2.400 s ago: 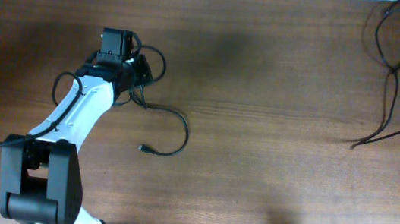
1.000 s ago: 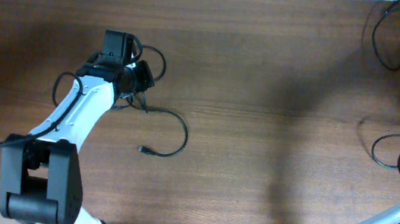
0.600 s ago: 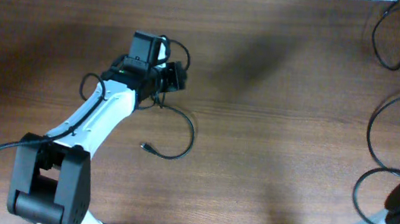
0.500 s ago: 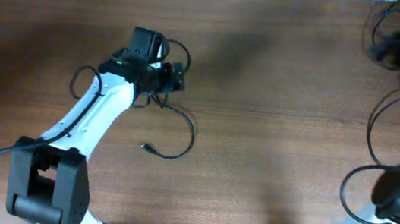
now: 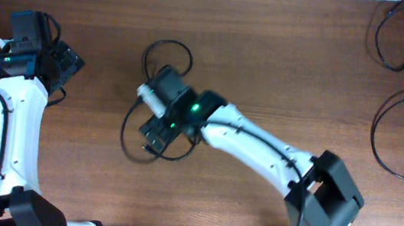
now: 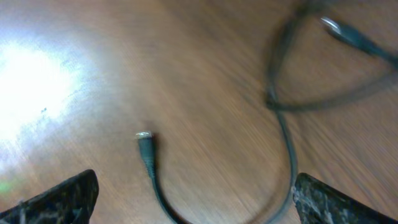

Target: Untangle cables

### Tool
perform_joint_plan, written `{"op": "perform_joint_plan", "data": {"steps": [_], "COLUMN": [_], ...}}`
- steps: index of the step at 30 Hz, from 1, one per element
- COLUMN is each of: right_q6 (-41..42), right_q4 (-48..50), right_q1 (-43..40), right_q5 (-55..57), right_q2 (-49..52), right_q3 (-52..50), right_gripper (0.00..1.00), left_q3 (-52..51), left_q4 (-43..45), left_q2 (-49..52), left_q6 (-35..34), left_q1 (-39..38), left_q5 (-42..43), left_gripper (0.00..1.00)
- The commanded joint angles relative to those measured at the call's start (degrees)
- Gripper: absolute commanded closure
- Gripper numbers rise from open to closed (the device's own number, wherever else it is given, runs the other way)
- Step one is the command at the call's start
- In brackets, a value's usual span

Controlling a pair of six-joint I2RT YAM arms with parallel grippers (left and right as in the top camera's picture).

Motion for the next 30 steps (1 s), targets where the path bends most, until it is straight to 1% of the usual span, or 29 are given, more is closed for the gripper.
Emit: {"op": "perform_joint_plan", "data": {"steps": [1, 2, 3, 5, 6, 7, 8, 10, 11, 13, 15, 16, 17, 19, 20, 23, 24, 25, 26, 27, 30], "right_q6": [-13.14, -14.08, -14.16, -14.14, -14.14, -14.12, -14.08, -13.88, -13.90, -12.74, -11.96, -11.96, -11.96, -12.00, -12.63, -12.66, -12.70, -14.29, -17.49, -17.79, -18.64], "right_q4": [5.38, 8.24, 11.13, 12.92, 12.72, 12.17, 11.10, 7.39, 4.74, -0.63, -7.28, -11.63, -13.40, -16.41, -15.78, -10.54, -8.11, -7.34, -7.34, -7.48, -6.73], "right_q1": [2.95, 2.51, 1.16, -2.16, -3.96, -5.11, -5.86, -6.93, -7.72, -10.60, -15.32, -19.67, -21.99, -29.73, -33.44, -43.19, -46.90, -48.81, -50.93, -52.33, -54.62], "right_q5": [9.18, 11.96, 14.69, 12.46, 9.62, 8.83, 8.79, 8.28, 8.33, 8.61, 8.63, 8.61, 8.61, 8.61, 8.63, 9.66, 8.04, 3.72, -3.34, -5.97, 3.87], "right_q2": [3.52, 5.40, 7.87, 11.58, 13.46, 14.93, 15.65, 15.74, 14.78, 12.24, 9.25, 7.06, 6.23, 5.14, 5.14, 5.35, 5.53, 5.84, 6.71, 8.24, 14.97], "right_q3": [1.22, 1.22, 1.22, 1.22, 1.22, 1.22, 1.22, 1.29, 1.62, 3.89, 9.18, 14.69, 17.49, 25.33, 26.77, 26.73, 26.71, 26.71, 26.71, 26.51, 23.78], "right_gripper": [0.01, 0.00, 0.02, 0.02, 0.02, 0.12, 0.34, 0.87, 0.96, 0.96, 0.96, 0.96, 0.96, 0.96, 0.96, 0.96, 0.96, 0.96, 0.96, 0.96, 0.96], "left_q3": [0.33, 0.33, 0.33, 0.33, 0.33, 0.33, 0.33, 0.33, 0.33, 0.33, 0.33, 0.33, 0.33, 0.33, 0.33, 0.33, 0.33, 0.33, 0.33, 0.33, 0.33], "left_q4": [-0.04, -0.04, -0.04, -0.04, -0.04, -0.04, -0.04, -0.04, -0.04, -0.04, -0.04, -0.04, -0.04, -0.04, -0.04, -0.04, -0.04, -0.04, -0.04, -0.04, -0.04], "left_q2": [-0.20, -0.20, -0.20, -0.20, -0.20, -0.20, -0.20, -0.20, -0.20, -0.20, -0.20, -0.20, -0.20, -0.20, -0.20, -0.20, -0.20, -0.20, -0.20, -0.20, -0.20], "left_q6": [-0.79, -0.79, -0.79, -0.79, -0.79, -0.79, -0.79, -0.79, -0.79, -0.79, -0.79, -0.79, -0.79, -0.79, -0.79, -0.79, -0.79, -0.79, -0.79, -0.79, -0.79], "left_q1": [0.20, 0.20, 0.20, 0.20, 0.20, 0.20, 0.20, 0.20, 0.20, 0.20, 0.20, 0.20, 0.20, 0.20, 0.20, 0.20, 0.20, 0.20, 0.20, 0.20, 0.20], "left_q5": [0.46, 0.46, 0.46, 0.46, 0.46, 0.46, 0.46, 0.46, 0.46, 0.46, 0.46, 0.46, 0.46, 0.46, 0.46, 0.46, 0.46, 0.46, 0.46, 0.46, 0.46], "left_gripper": [0.01, 0.01, 0.01, 0.01, 0.01, 0.01, 0.01, 0.01, 0.01, 0.01, 0.01, 0.01, 0.01, 0.01, 0.01, 0.01, 0.01, 0.01, 0.01, 0.01, 0.01]}}
